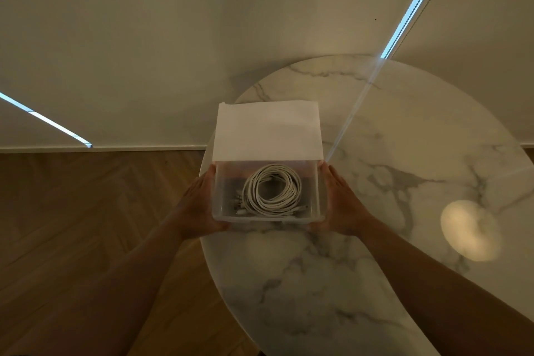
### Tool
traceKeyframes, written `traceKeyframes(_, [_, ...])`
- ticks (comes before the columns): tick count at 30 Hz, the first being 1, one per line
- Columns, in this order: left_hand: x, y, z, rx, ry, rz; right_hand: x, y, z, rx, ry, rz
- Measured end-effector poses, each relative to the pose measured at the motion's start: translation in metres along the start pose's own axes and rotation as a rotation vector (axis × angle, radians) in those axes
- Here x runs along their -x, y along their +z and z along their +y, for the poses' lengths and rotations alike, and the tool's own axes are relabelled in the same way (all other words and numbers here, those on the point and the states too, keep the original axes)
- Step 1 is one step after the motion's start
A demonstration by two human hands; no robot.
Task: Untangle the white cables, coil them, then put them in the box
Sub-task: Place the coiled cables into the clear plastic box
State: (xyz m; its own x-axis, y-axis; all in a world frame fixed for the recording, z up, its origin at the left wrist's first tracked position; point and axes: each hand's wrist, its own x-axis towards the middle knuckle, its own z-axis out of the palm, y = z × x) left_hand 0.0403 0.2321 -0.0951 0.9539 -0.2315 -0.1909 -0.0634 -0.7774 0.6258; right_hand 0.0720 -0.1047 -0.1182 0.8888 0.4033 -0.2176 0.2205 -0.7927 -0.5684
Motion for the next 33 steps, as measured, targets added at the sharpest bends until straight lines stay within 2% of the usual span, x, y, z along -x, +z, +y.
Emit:
traceKeyframes(6, [-0.001,0.007,-0.002,0.099,-0.057,0.082,-0.002,0.004,0.007,-0.084,0.1,0.1])
traceKeyframes(12, [-0.004,0.01,-0.004,0.185,-0.071,0.055,-0.006,0.001,0.002,-0.064,0.056,0.096])
traceKeyframes(14, [-0.004,0.011,-0.003,0.184,-0.082,0.075,-0.008,0.002,0.0,-0.069,0.065,0.087])
traceKeyframes(23, [-0.012,0.013,-0.011,0.128,-0.246,0.212,-0.014,0.006,-0.006,-0.165,0.135,0.232])
traceKeyframes(33, [-0.026,0.02,-0.009,0.128,-0.3,0.384,-0.024,0.008,-0.021,-0.161,0.232,0.418])
